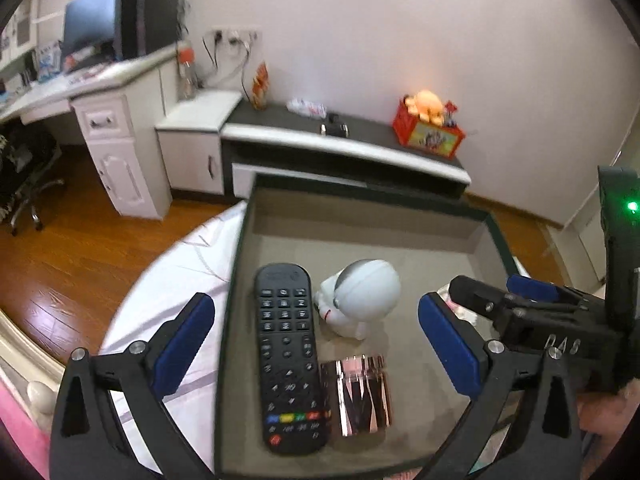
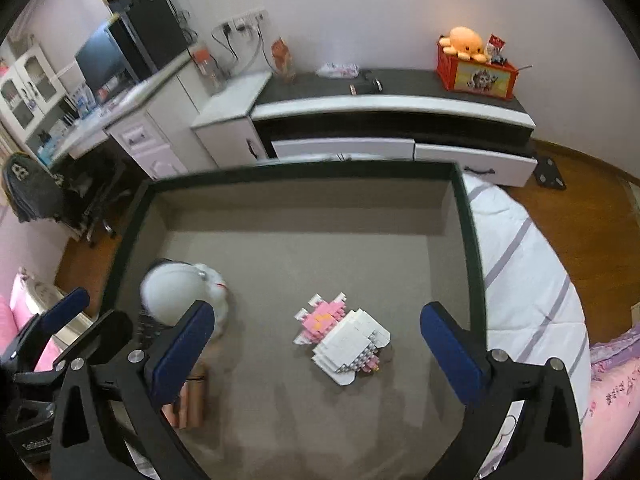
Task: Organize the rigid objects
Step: 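Withdraw both tools from the tray back over the table, then grasp the teal face brush with the left tool while the right tool grasps the Dental Flossers box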
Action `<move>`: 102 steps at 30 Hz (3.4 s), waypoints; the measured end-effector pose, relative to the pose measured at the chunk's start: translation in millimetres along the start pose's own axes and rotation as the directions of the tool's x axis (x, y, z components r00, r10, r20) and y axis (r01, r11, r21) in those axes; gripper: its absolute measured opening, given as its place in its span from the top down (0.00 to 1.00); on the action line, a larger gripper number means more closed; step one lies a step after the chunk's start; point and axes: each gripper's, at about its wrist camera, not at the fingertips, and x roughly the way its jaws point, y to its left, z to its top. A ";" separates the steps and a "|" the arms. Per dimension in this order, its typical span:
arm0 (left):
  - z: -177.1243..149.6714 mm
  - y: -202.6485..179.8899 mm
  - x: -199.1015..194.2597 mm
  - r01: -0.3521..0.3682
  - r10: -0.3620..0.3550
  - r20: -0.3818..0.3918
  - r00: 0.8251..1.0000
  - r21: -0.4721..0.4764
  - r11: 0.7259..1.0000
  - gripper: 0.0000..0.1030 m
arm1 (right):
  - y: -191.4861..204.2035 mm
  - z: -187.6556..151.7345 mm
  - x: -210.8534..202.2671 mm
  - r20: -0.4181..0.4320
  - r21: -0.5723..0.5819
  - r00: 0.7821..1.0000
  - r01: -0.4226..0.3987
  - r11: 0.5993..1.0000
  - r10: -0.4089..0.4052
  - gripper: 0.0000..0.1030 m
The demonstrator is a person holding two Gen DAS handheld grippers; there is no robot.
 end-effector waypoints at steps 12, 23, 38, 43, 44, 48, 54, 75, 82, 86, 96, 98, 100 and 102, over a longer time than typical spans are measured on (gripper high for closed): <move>-31.0 -27.6 -122.3 -0.079 0.062 0.208 0.976 0.075 0.994 0.00 | 23.1 -57.9 -120.8 0.256 -0.002 0.965 -0.061 0.998 0.060 0.00; -87.7 -50.3 -210.5 -0.059 0.033 0.306 0.952 0.077 0.995 0.00 | 11.1 -154.9 -222.6 0.443 -0.026 0.896 -0.006 1.000 0.017 0.00; -186.7 -50.3 -250.9 -0.102 0.086 0.328 0.941 0.030 0.994 0.00 | 13.7 -255.4 -259.0 0.501 -0.036 0.861 0.126 0.991 -0.091 0.00; -199.0 -52.2 -259.3 -0.124 0.105 0.341 0.934 0.035 0.992 0.00 | 25.7 -264.5 -256.6 0.497 -0.070 0.865 0.114 0.991 -0.064 0.00; -199.4 -52.3 -260.6 -0.131 0.110 0.344 0.932 0.038 0.991 0.00 | 27.5 -265.4 -256.9 0.499 -0.075 0.864 0.115 0.991 -0.063 0.00; -200.5 -50.2 -262.1 -0.129 0.111 0.345 0.932 0.029 0.991 0.00 | 33.6 -269.3 -259.6 0.505 -0.086 0.861 0.116 0.990 -0.056 0.00; -200.7 -49.6 -258.4 -0.125 0.108 0.333 0.937 0.029 0.992 0.00 | 32.8 -270.3 -259.4 0.500 -0.079 0.864 0.119 0.990 -0.064 0.00; -188.6 -77.8 -149.3 -0.053 0.034 0.169 0.985 0.108 0.993 0.00 | -33.6 -241.7 -166.6 0.301 -0.016 0.940 0.175 0.984 -0.162 0.00; -173.9 -98.0 -94.6 -0.055 0.041 0.107 0.993 0.135 0.989 0.00 | -57.0 -225.0 -121.3 0.229 0.000 0.963 0.147 0.989 -0.143 0.00; -167.9 -108.4 -68.8 -0.063 0.052 0.074 0.996 0.157 0.986 0.00 | -65.5 -220.4 -104.6 0.203 0.009 0.970 0.135 0.991 -0.134 0.01; -154.5 -118.0 -30.1 -0.059 0.054 0.030 0.998 0.201 0.978 0.00 | -72.0 -208.6 -71.7 0.167 0.010 0.981 0.100 0.995 -0.100 0.18; -153.4 -120.5 -27.0 -0.052 0.047 0.027 0.999 0.218 0.974 0.01 | -71.8 -206.5 -67.1 0.166 0.012 0.981 0.097 0.995 -0.098 0.21; -153.0 -120.8 -23.5 -0.026 0.023 0.016 1.000 0.222 0.975 0.08 | -71.8 -204.9 -62.0 0.161 0.011 0.982 0.097 0.995 -0.097 0.29; -152.6 -121.1 -18.6 -0.024 0.024 0.003 1.000 0.228 0.973 0.12 | -71.6 -205.3 -59.5 0.159 0.012 0.982 0.099 0.995 -0.099 0.33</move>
